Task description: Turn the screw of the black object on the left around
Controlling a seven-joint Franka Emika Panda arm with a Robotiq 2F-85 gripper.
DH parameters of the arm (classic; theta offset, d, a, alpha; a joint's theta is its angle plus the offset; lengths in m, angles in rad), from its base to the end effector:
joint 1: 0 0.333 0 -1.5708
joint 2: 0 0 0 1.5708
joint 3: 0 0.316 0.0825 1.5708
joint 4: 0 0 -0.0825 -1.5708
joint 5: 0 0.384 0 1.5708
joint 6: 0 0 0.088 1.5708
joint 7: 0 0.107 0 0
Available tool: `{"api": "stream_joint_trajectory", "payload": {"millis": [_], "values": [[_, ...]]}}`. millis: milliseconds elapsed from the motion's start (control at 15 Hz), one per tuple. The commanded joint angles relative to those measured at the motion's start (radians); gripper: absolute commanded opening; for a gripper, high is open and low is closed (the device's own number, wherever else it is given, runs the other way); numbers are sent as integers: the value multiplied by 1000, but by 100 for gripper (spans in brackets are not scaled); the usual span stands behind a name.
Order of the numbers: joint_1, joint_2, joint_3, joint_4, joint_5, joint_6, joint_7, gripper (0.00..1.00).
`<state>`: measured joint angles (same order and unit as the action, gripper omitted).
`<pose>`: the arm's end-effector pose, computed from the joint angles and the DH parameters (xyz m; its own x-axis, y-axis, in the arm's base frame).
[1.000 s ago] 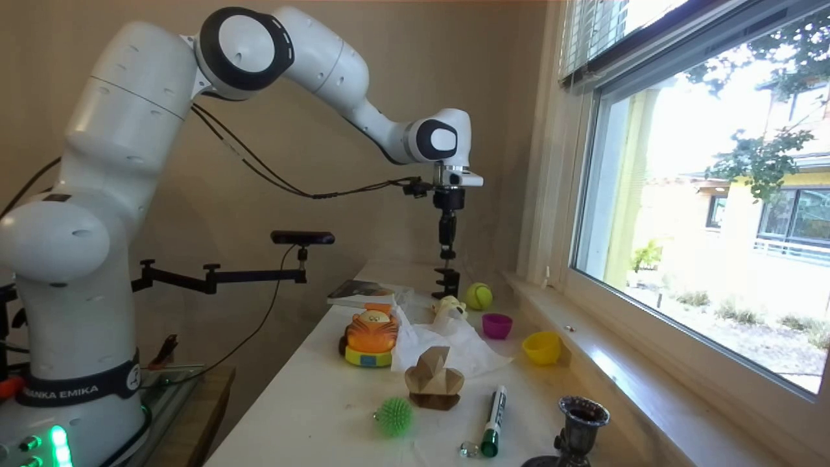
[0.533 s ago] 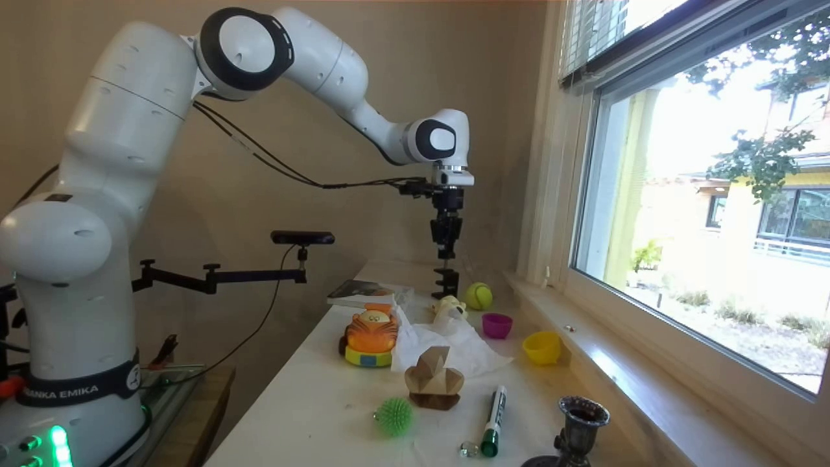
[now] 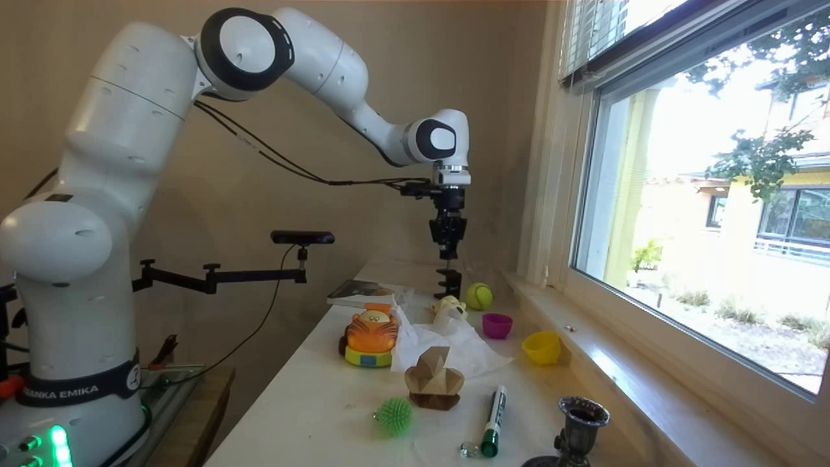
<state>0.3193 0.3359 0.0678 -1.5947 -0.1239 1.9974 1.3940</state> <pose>0.6210 0.2396 0.4460 0.5652 -0.8185 0.1036 -0.8191 -0.5717 -0.0482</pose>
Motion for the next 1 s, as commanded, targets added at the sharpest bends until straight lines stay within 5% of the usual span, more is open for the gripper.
{"api": "stream_joint_trajectory", "payload": {"millis": [0,733,800,933], "values": [[22,6,-14,-2,-51,24,220,13],[30,9,0,5,-64,-38,734,13],[4,2,10,7,-41,-13,658,38],[6,2,11,7,-42,-13,684,38]]}}
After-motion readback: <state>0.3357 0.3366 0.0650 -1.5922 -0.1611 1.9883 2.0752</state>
